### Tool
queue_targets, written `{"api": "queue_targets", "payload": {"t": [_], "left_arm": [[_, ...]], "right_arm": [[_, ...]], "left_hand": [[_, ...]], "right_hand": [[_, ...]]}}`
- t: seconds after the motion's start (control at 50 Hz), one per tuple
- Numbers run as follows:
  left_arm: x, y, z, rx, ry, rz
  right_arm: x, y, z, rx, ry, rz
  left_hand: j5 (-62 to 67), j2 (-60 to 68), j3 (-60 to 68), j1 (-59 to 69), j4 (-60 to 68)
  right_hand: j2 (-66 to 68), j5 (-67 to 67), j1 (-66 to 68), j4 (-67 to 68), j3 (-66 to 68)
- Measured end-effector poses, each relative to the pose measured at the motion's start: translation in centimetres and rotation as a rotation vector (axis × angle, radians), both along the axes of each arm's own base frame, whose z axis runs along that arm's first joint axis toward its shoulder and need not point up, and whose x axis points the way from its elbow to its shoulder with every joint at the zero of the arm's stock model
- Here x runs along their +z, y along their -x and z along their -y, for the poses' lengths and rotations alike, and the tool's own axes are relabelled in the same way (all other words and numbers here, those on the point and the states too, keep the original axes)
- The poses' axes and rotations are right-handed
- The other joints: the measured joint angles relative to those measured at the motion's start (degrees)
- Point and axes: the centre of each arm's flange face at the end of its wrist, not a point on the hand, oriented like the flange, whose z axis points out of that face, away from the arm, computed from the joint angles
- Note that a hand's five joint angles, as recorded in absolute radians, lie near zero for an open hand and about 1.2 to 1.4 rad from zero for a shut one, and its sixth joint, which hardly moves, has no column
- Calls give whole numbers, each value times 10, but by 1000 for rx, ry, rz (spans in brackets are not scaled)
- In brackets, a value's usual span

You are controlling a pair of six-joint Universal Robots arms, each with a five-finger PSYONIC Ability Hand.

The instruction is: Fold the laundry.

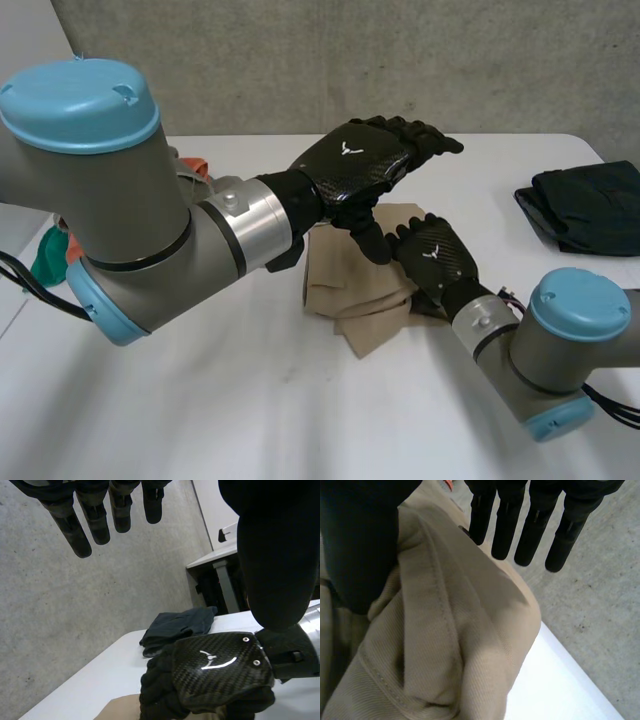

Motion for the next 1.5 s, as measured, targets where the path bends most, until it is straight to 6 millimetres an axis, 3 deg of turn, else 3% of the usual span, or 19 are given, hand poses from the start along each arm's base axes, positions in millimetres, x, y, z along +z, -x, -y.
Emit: {"api": "queue_targets", "payload": {"t": [0.06,0.14,0.4,0.44,0.56,0.76,0.94,1.16,1.3,1.5], "left_arm": [[1,0,1,2,2,-1],[2,-1,1,4,5,-4],[7,-4,7,24,23,-19],[7,-5,8,28,23,-19],[2,-6,9,35,12,-10],[-2,-6,8,33,5,-3],[-2,-6,7,31,4,-4],[-5,-5,8,30,-2,0],[-5,-6,9,31,-2,0],[-4,-6,9,33,0,-2]], "right_arm": [[1,-6,6,7,9,9],[2,-12,16,11,-5,26],[37,-23,50,1,-30,138],[40,-22,50,0,-43,135],[32,-15,40,-16,-140,92],[27,8,27,-60,-215,45],[20,8,15,-39,-226,13],[1,7,16,-15,-180,-92],[-6,3,27,-16,-117,-106],[3,-6,52,-30,-14,-53]], "left_hand": [[0,0,0,0,0],[0,0,0,0,0],[0,0,0,0,0],[0,0,0,0,0],[0,0,0,0,0],[0,0,0,0,0],[0,0,0,0,0],[0,0,0,0,0],[0,0,0,0,0],[0,0,0,0,0]], "right_hand": [[76,63,65,71,77],[322,285,236,318,315],[339,318,251,362,337],[336,318,251,346,335],[-22,15,-18,-14,-18],[-171,-148,-160,-170,-174],[-180,-154,-166,-180,-183],[-180,-155,-175,-186,-189],[-161,-117,-150,-158,-159],[-135,-88,-122,-124,-125]]}}
